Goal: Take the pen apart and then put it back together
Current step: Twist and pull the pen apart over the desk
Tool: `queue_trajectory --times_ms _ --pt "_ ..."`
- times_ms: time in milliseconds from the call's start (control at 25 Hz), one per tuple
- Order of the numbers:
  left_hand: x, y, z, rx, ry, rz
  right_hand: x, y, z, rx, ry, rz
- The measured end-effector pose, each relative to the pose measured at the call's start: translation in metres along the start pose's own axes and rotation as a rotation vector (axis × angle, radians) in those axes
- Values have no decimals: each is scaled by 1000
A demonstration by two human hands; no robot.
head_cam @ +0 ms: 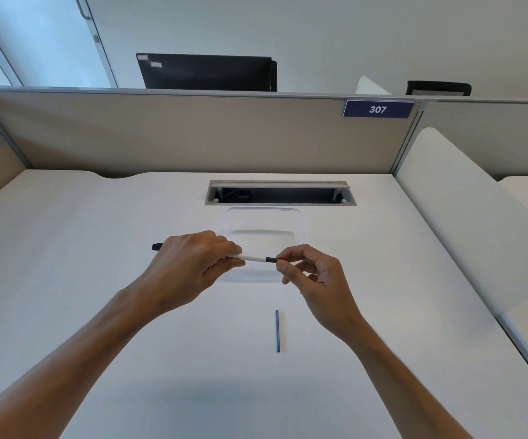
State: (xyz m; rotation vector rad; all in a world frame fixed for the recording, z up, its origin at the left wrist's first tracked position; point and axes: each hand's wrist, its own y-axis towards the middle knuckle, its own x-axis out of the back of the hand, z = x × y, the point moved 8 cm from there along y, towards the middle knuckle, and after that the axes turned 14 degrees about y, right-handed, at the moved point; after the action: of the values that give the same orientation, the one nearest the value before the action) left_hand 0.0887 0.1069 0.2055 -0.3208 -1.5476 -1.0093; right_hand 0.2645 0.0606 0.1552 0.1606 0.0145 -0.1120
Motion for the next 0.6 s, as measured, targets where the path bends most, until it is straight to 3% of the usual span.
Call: queue_trajectory --times_ms 600 --pt "-2 -3 1 23 -18 29 9 -4 -3 -42 47 -32"
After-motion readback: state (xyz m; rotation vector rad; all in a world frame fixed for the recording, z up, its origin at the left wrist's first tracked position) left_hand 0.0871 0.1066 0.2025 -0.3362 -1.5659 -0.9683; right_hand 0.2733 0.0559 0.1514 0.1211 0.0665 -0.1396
